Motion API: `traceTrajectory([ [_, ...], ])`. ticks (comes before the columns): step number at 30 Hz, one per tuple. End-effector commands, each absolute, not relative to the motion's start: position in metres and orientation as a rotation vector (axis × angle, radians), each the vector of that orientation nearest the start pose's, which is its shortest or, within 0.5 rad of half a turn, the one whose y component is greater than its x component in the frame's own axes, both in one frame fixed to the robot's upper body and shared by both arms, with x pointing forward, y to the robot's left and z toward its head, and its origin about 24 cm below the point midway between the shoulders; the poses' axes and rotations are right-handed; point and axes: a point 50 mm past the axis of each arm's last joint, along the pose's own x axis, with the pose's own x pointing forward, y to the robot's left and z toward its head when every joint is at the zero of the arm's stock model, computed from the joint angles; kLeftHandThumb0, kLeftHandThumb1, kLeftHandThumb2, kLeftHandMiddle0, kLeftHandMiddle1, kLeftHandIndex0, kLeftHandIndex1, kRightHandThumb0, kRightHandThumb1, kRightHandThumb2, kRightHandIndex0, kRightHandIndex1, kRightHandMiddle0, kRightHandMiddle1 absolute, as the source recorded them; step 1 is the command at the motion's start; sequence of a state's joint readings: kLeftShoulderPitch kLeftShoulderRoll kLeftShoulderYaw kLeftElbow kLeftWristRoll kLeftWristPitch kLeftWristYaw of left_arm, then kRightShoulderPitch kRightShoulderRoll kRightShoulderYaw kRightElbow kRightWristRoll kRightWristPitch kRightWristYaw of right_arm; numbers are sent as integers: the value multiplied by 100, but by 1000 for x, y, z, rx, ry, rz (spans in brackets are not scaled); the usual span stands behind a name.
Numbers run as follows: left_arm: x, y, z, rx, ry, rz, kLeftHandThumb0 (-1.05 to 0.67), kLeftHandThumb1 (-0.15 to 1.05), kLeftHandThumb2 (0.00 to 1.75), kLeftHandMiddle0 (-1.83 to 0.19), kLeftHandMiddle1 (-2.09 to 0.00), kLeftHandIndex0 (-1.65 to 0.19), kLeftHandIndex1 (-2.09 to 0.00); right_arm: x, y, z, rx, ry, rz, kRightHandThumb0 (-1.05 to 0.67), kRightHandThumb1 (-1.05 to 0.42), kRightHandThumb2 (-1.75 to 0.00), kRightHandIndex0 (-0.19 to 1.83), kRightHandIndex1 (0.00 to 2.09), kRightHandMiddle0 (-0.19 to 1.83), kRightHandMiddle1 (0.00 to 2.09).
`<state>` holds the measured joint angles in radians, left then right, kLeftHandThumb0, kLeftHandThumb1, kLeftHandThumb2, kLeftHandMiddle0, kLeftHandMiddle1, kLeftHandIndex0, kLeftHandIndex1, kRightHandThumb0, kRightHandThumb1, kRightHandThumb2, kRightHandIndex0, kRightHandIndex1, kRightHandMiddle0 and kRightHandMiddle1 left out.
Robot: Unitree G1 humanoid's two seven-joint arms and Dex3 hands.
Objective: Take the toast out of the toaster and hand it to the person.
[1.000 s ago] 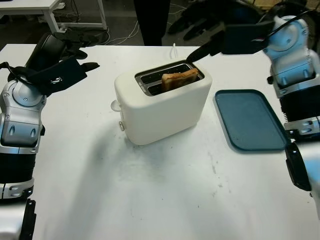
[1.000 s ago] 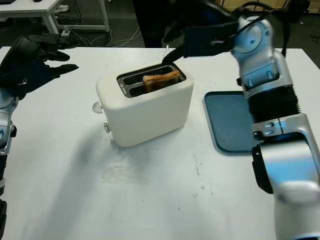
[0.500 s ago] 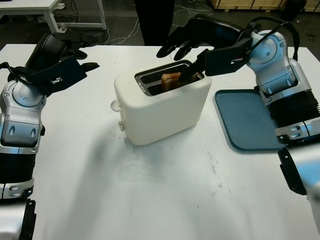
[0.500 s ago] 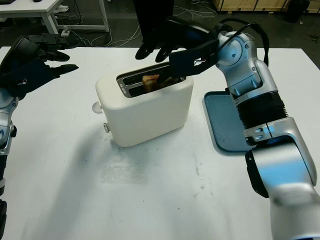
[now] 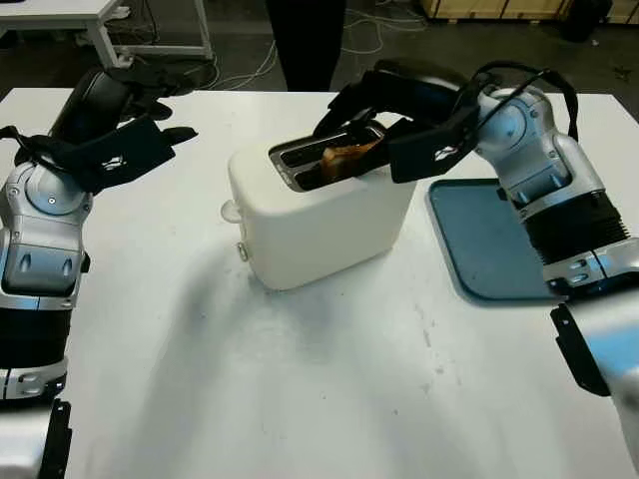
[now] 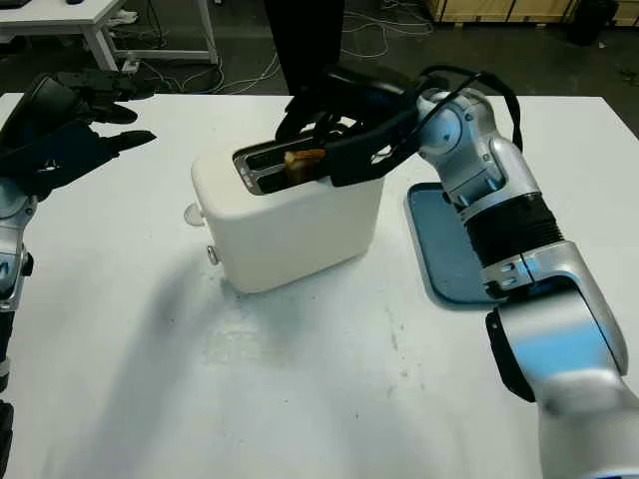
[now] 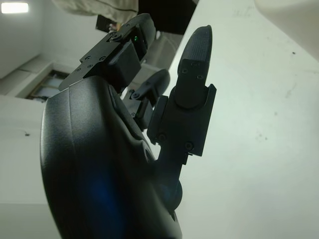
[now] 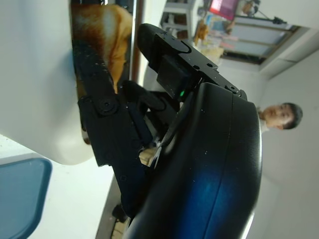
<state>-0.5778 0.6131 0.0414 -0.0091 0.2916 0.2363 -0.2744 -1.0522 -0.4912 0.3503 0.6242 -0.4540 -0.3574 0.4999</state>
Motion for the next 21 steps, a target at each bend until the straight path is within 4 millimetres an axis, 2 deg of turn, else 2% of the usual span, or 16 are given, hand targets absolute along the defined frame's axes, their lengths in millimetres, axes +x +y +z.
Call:
traceTrajectory([
  [1, 327, 227, 224, 889, -259, -11, -47, 92, 7, -60, -44, -72, 0, 383, -114, 221, -1322, -425, 686, -39, -74, -1, 73, 39, 84, 1],
  [10, 326, 227, 224, 892, -246, -9, -49, 92, 8, -61, -42, -72, 0, 386, -114, 209, -1354, -428, 672, -36, -80, -1, 71, 47, 89, 3],
  [13, 326, 227, 224, 895, -241, -7, -50, 92, 8, -61, -41, -71, 0, 386, -113, 208, -1355, -424, 685, -37, -81, -1, 79, 55, 92, 4],
  [17, 326, 228, 224, 890, -247, -7, -48, 92, 7, -62, -41, -71, 0, 386, -113, 206, -1359, -400, 735, -37, -83, -1, 98, 68, 110, 13],
  [19, 326, 228, 223, 885, -249, -8, -49, 92, 7, -62, -40, -71, 0, 385, -113, 205, -1374, -412, 750, -41, -86, -1, 101, 107, 118, 25],
  [20, 327, 229, 223, 882, -248, -8, -49, 92, 7, -62, -40, -71, 0, 385, -113, 206, -1393, -431, 750, -43, -88, -1, 101, 118, 117, 30],
  [21, 326, 229, 223, 883, -248, -8, -49, 92, 7, -62, -40, -71, 0, 383, -113, 206, -1413, -463, 743, -46, -90, -4, 103, 134, 110, 54],
])
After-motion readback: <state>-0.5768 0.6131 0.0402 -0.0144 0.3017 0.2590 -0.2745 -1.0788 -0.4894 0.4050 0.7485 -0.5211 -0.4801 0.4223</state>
